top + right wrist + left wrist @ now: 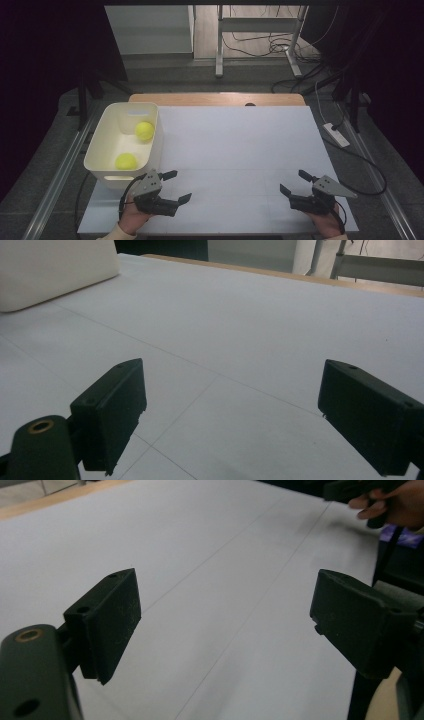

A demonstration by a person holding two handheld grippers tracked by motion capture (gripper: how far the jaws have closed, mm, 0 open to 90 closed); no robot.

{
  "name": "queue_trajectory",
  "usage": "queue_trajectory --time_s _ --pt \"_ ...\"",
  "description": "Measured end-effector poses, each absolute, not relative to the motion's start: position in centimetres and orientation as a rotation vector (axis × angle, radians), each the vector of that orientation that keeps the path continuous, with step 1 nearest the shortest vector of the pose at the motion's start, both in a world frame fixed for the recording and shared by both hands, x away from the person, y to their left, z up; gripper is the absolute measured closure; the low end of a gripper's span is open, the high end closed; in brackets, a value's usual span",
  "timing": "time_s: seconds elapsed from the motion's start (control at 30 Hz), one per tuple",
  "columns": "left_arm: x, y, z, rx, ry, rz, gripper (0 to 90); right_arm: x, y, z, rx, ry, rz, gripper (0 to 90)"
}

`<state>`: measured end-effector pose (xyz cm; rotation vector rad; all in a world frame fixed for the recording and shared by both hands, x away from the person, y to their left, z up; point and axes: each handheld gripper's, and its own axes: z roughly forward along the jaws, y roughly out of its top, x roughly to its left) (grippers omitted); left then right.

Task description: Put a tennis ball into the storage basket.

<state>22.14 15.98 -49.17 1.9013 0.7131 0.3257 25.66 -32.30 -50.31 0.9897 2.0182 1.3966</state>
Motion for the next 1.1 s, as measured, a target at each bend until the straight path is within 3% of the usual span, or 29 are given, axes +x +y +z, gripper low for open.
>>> queue_trajectory --time_s 0.57,1.1 --pt "21.9 17.5 -52.0 1.936 0.786 0.311 14.0 25.5 -32.0 -50.6 0.927 2.086 1.433 11.8" --pt "22.4 17.7 -51.9 1.923 0.799 0.318 13.8 25.4 -31.7 -50.8 0.905 2.133 1.428 11.7"
